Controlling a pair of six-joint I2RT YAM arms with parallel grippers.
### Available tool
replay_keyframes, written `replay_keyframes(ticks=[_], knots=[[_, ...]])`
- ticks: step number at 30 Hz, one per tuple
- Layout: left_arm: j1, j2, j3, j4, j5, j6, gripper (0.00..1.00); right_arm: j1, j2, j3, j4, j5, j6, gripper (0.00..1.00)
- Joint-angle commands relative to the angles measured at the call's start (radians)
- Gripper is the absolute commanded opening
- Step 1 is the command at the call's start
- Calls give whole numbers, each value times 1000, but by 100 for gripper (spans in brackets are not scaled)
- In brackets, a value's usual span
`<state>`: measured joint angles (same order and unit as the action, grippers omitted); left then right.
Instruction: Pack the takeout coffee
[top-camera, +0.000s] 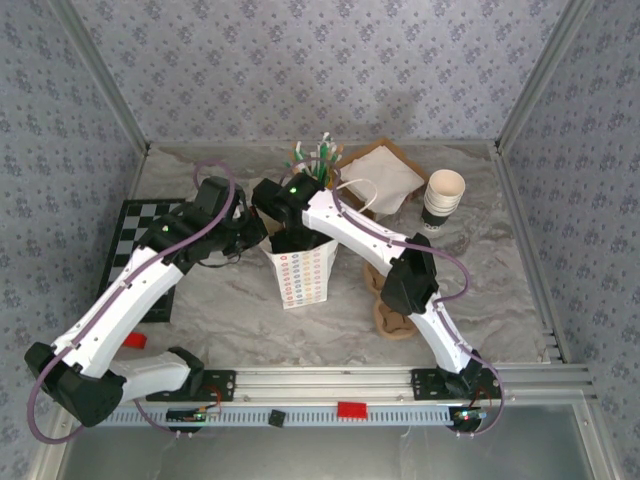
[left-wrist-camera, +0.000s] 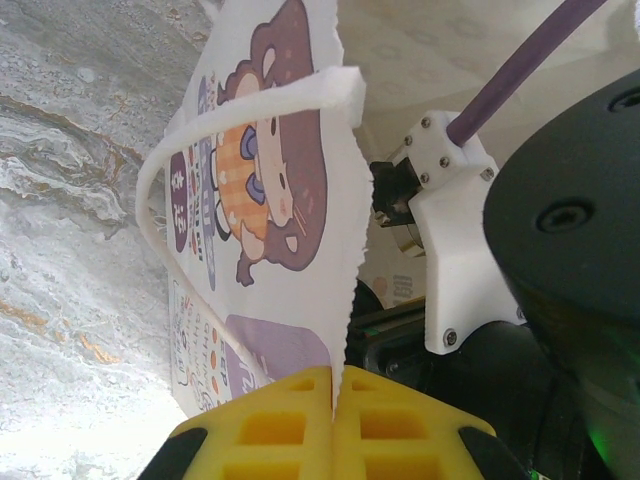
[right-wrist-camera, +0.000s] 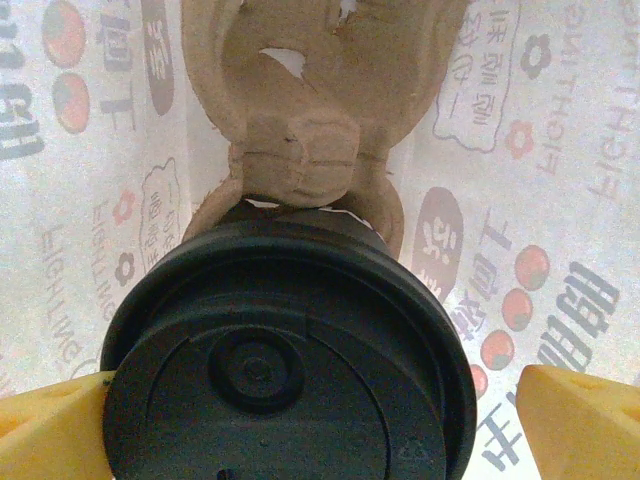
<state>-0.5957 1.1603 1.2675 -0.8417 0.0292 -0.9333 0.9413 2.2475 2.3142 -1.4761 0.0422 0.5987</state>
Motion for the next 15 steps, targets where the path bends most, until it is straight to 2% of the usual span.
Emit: replay_keyframes(ticks=[1, 9, 15], knots=[[1, 13, 4, -35, -7, 1, 0, 9, -52, 47, -36, 2, 14, 100], [1, 16, 7, -34, 2, 4, 0, 5, -55, 64, -46, 2, 16, 91], [2, 20, 7, -30, 4, 4, 0, 2, -66, 80, -54, 8, 18, 91]])
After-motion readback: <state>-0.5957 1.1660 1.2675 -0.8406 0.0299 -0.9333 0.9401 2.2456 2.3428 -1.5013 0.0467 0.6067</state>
